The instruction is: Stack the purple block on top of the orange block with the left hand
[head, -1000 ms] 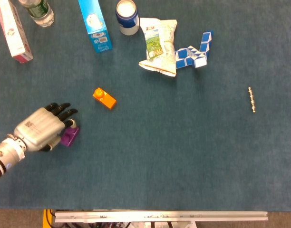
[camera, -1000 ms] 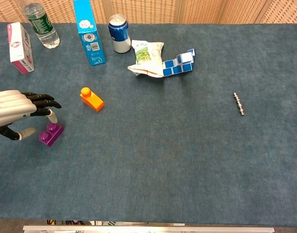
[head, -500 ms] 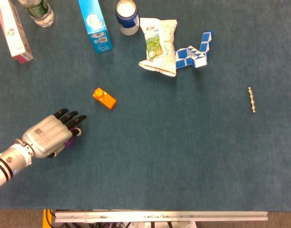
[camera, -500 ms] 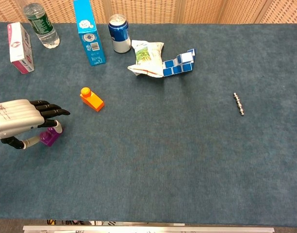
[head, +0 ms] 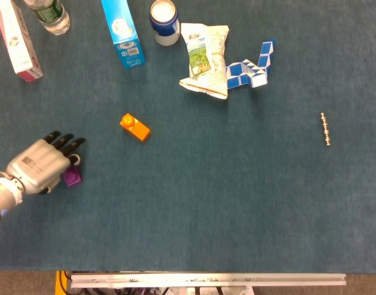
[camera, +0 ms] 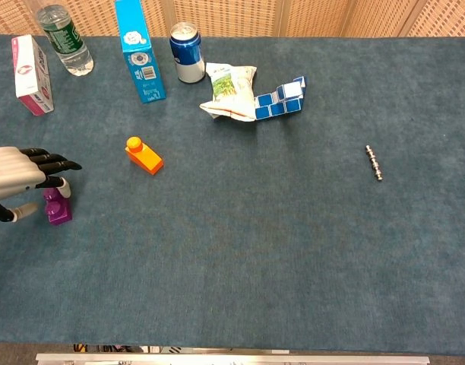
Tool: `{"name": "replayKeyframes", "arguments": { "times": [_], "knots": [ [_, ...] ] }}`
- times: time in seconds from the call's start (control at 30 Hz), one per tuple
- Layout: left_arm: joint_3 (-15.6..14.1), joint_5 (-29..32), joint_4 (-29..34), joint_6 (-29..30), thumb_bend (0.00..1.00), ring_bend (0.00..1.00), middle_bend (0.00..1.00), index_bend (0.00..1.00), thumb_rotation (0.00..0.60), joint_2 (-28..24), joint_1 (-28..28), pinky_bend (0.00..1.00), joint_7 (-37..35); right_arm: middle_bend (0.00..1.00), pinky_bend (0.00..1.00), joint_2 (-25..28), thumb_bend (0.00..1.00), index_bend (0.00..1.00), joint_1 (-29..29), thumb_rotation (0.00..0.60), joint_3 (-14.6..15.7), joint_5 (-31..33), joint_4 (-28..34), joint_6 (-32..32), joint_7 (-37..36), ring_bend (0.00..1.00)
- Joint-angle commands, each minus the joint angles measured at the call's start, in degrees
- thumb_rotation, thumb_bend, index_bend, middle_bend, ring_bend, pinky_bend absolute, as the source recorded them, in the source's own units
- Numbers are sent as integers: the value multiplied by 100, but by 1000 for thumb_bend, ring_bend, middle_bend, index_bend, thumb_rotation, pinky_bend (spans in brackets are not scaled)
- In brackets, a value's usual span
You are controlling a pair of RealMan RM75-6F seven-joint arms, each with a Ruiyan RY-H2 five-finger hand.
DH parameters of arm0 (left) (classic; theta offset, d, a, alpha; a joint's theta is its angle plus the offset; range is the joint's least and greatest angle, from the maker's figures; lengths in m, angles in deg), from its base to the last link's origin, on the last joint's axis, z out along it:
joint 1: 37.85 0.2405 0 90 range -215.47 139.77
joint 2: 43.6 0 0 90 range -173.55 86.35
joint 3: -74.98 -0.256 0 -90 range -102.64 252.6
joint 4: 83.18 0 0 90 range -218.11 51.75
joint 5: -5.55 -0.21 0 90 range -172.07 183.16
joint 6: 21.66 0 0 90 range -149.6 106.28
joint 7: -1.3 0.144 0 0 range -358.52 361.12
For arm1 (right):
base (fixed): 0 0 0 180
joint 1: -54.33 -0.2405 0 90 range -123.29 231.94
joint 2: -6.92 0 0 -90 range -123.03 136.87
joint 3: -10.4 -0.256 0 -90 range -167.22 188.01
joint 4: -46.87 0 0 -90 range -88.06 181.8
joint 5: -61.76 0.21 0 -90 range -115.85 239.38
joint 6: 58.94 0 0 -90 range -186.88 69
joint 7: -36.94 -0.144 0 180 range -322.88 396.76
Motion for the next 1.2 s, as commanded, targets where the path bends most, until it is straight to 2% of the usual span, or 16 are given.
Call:
{"name": "replayKeyframes", "arguments": {
  "times": [0.03, 0.3, 0.7, 1.2],
  "knots": [
    [-19, 5, -144, 87, 512, 0, 36, 247, 600, -18, 75, 84, -117, 546, 514, -3, 258, 486, -5, 600, 1, -18, 5, 4, 3, 474],
    [-51, -157, -595, 461, 346, 0, 53, 253, 600, 171, 304, 84, -610, 546, 514, 14, 259, 485, -2, 600, 5, -58, 62, 34, 47, 474],
    [-50, -501, -1116, 1017, 294, 22, 119, 331, 600, 609, 536, 87, -1049, 546, 514, 19, 259, 486, -1, 600, 5, -58, 91, 33, 69, 474],
    [-56, -683, -1575, 1182, 293, 42, 145, 372, 600, 1003, 583, 87, -1363, 546, 514, 15, 258, 485, 13, 600, -4, -45, 61, 53, 45, 474]
  ]
}}
